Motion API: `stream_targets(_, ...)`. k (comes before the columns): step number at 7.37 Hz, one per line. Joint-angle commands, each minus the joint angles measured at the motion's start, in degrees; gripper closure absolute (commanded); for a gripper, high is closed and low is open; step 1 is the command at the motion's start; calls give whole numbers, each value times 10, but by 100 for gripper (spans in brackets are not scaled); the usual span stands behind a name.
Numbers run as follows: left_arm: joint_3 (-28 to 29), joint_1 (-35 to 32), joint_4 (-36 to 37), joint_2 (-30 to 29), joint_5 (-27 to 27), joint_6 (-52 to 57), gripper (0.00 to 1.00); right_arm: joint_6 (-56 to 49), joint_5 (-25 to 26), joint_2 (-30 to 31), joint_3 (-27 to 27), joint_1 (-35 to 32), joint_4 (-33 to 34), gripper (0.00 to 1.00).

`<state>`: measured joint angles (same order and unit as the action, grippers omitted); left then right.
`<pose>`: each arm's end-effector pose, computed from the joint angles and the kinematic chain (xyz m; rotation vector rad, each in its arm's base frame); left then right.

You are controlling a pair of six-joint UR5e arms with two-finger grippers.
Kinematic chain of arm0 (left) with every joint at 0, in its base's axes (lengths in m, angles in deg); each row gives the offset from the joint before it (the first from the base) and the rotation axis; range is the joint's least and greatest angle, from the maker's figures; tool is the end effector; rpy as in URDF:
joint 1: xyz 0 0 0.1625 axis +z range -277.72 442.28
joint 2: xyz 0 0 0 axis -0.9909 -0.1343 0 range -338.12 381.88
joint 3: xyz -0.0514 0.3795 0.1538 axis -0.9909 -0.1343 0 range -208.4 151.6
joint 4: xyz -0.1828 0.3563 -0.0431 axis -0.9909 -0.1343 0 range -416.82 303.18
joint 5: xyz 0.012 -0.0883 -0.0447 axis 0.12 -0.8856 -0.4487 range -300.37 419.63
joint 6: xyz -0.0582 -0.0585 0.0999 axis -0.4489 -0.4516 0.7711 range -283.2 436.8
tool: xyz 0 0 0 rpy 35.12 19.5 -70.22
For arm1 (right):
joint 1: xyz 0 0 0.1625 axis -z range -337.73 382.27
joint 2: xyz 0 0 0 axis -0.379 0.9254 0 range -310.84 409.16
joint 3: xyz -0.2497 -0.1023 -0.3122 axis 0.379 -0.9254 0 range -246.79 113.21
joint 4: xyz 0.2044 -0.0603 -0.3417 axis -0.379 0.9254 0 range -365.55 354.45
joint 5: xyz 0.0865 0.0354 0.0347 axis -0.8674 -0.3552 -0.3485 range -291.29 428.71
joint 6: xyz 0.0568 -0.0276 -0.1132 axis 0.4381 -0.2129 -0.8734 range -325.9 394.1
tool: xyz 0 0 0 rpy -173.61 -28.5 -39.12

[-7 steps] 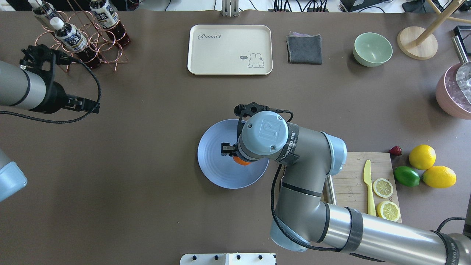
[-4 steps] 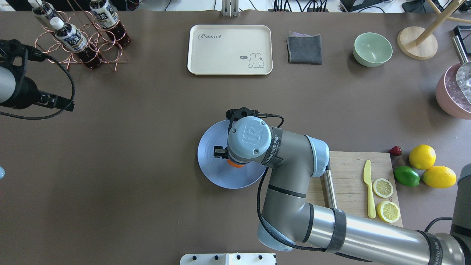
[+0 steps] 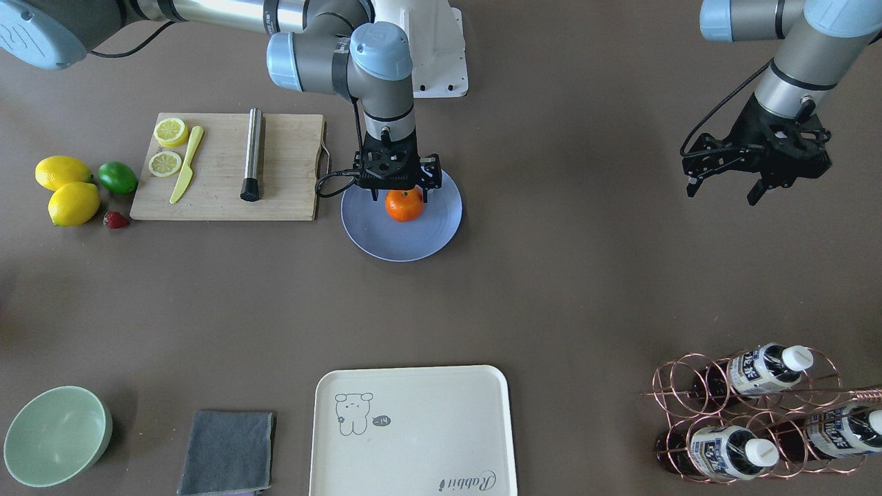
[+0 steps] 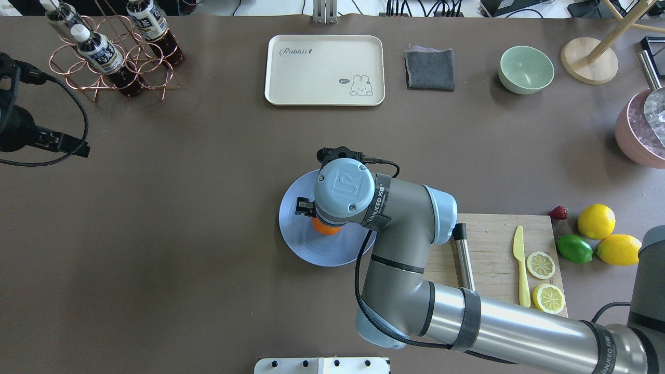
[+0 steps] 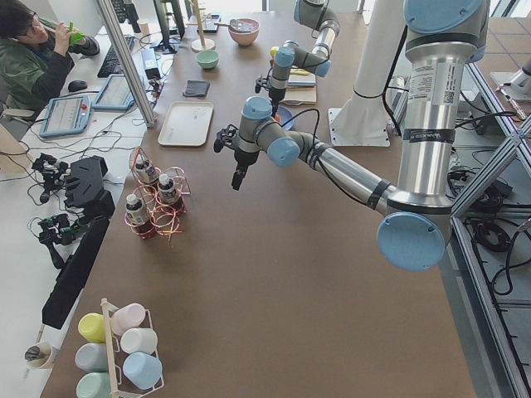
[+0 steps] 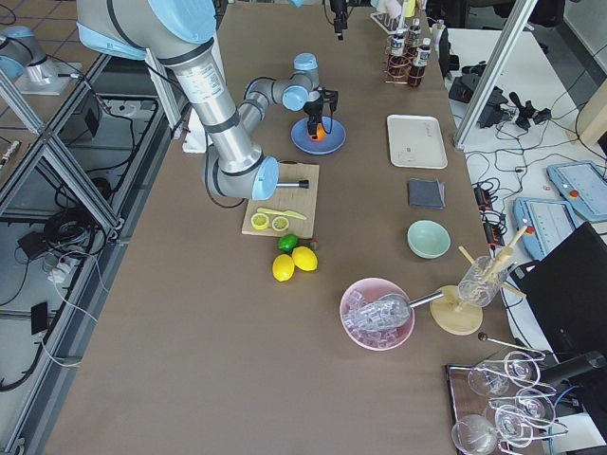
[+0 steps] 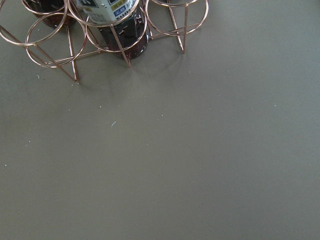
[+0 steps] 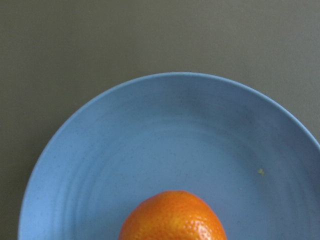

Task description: Pick orange to plate

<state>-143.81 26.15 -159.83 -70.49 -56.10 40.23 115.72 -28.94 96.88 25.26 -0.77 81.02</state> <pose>0.2175 -0.4623 0.4209 0.3236 0.7544 0.1152 -0.6094 -0.3853 0.2148 0.1045 -0.8363 0.1849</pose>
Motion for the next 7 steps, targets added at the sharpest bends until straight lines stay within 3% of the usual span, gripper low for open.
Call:
stream_targets(1, -2, -23, 2, 3, -20, 23, 2, -8, -64, 15, 87, -49, 79, 0)
stream_targets(4, 3, -129, 7, 77, -29, 222, 2, -140, -177, 108, 179, -174, 110, 0)
stream_targets(7, 28, -299, 113, 82, -76, 465, 2, -361, -263, 256, 229, -318, 110, 0)
